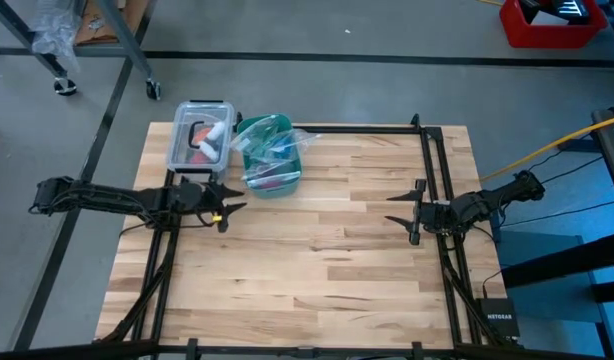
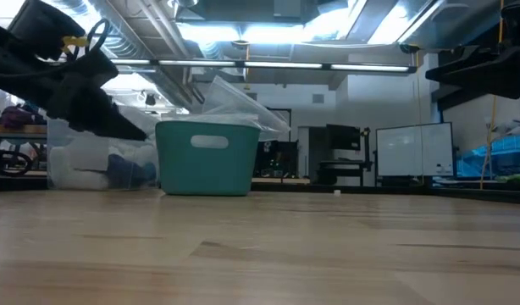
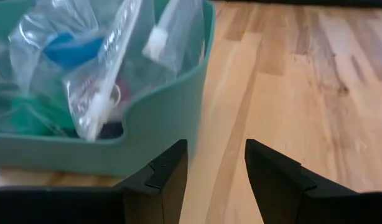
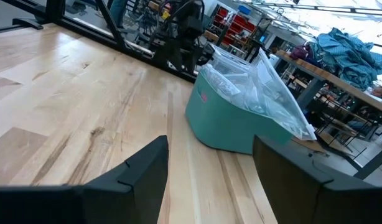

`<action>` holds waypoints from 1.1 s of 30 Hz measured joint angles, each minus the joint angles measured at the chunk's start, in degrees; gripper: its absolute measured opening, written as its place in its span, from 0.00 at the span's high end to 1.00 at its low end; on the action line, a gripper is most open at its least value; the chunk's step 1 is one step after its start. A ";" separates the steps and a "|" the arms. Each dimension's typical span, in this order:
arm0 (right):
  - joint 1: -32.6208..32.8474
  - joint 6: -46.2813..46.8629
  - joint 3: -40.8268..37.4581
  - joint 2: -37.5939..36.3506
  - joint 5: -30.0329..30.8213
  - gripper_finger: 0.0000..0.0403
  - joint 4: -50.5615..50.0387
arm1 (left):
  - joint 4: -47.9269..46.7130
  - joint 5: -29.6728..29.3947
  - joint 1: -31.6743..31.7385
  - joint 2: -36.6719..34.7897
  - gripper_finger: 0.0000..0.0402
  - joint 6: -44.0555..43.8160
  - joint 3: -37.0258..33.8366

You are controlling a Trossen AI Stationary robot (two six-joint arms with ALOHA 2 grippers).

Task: Roll bandage
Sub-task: Return to Home Position

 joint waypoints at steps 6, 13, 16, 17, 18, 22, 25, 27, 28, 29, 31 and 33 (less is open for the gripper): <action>0.00 0.00 0.00 0.00 0.00 0.42 -0.02 | -4.67 -0.01 0.00 0.00 0.62 0.00 0.00; 0.00 0.01 -0.02 0.02 0.00 0.42 0.01 | -5.90 0.06 0.00 -1.89 0.62 0.02 -2.30; -0.01 0.00 -0.02 0.00 0.00 0.42 0.02 | -5.72 0.29 0.00 -3.65 0.62 -0.27 -2.29; -0.02 0.00 -0.02 0.00 0.00 0.42 0.02 | -5.83 0.28 0.00 -4.51 0.62 -0.30 -2.29; 0.00 0.00 -0.02 -0.02 0.00 0.42 0.02 | -6.00 0.35 0.00 -5.55 0.62 -0.24 -2.29; -0.01 0.00 -0.02 -0.02 -0.01 0.42 0.03 | -5.97 0.48 -0.04 -10.20 0.62 -0.04 -2.29; -0.02 0.00 -0.02 -0.02 0.00 0.42 0.04 | -5.96 0.44 -0.04 -14.41 0.62 -0.26 -2.29; -0.02 0.00 -0.01 -0.02 0.00 0.42 0.07 | -5.95 0.44 -0.04 -17.08 0.62 -0.16 -2.29; -0.02 0.00 -0.02 -0.02 0.00 0.42 0.07 | -5.97 0.44 -0.04 -18.45 0.62 -0.04 -2.29; -0.02 0.00 -0.02 -0.02 0.00 0.42 0.07 | -5.95 0.44 -0.04 -19.79 0.62 -0.04 -2.29; -0.02 0.01 -0.01 -0.06 0.00 0.42 0.13 | -5.95 0.44 -0.04 -22.62 0.62 -0.04 -2.29; -0.02 0.02 -0.01 -0.07 -0.02 0.42 0.15 | -5.95 0.44 -0.04 -25.19 0.62 -0.04 -2.29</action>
